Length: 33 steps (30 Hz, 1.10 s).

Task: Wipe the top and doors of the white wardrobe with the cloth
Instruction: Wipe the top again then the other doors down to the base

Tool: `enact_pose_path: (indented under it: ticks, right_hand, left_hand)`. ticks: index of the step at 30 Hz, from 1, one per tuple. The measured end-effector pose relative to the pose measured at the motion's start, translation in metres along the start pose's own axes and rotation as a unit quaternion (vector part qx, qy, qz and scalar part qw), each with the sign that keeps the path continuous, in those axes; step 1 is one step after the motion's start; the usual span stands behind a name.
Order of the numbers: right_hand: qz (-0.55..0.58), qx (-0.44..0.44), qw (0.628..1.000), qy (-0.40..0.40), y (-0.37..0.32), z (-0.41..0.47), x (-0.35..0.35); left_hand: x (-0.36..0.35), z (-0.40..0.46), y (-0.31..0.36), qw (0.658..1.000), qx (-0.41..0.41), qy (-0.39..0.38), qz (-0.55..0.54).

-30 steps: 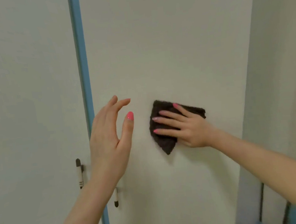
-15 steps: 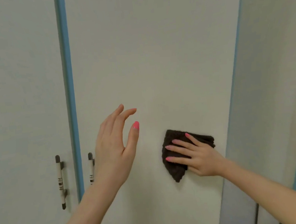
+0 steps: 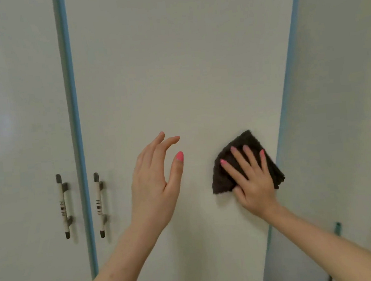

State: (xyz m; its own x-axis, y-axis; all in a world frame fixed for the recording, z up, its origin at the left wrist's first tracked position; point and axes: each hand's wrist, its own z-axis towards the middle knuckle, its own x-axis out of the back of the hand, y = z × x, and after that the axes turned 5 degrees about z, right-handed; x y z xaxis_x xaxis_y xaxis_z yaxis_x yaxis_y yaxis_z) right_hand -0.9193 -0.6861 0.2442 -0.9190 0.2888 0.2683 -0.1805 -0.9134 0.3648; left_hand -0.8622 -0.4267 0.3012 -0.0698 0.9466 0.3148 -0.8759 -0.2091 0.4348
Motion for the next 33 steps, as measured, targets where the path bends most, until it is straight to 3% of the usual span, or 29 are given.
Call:
enact_pose_path:
  ticks: [4, 7, 9, 12, 15, 16, 18, 21, 25, 27, 30, 33]
  right_hand:
    - [-0.059, 0.267, 0.942, -0.197, -0.007, -0.098, -0.002]
    - [-0.041, 0.339, 0.920, -0.195, 0.004, -0.063, -0.002]
    - [-0.023, 0.296, 0.947, -0.121, 0.007, -0.011, -0.005]
    - [-0.013, 0.109, 0.994, 0.008, -0.003, 0.061, -0.011]
    - [0.007, -0.047, 0.996, 0.078, -0.044, 0.071, -0.026]
    - [0.015, -0.037, 0.997, 0.064, -0.059, 0.058, -0.034]
    - [0.036, 0.079, 0.996, -0.009, -0.085, 0.021, -0.047]
    - [0.016, 0.251, 0.960, -0.126, -0.103, -0.018, -0.057]
    - [-0.033, 0.310, 0.939, -0.143, -0.113, 0.004, -0.052]
    - [-0.037, 0.276, 0.955, -0.103, -0.114, 0.046, -0.048]
    - [-0.030, 0.148, 0.988, -0.023, -0.117, 0.132, -0.041]
    - [-0.013, 0.053, 0.998, -0.015, -0.129, 0.194, -0.040]
  left_hand:
    - [-0.002, -0.017, -0.008, 1.000, 0.010, -0.005, 0.018]
    - [0.001, -0.017, -0.015, 0.999, 0.031, 0.013, 0.026]
    - [-0.001, -0.015, -0.018, 0.999, 0.041, 0.018, 0.031]
    - [-0.007, -0.020, -0.022, 0.998, 0.052, 0.012, 0.039]
    - [-0.009, -0.031, -0.029, 0.997, 0.069, 0.016, 0.044]
    - [-0.008, -0.033, -0.032, 0.996, 0.077, 0.018, 0.044]
    - [-0.004, -0.037, -0.036, 0.995, 0.092, 0.021, 0.041]
    - [0.006, -0.038, -0.039, 0.993, 0.101, 0.019, 0.058]
    - [0.030, -0.030, -0.045, 0.991, 0.108, 0.043, 0.071]
    - [0.042, -0.022, -0.048, 0.990, 0.109, 0.056, 0.075]
    - [0.053, -0.017, -0.052, 0.989, 0.104, 0.062, 0.081]
    - [0.065, -0.021, -0.060, 0.989, 0.103, 0.065, 0.089]
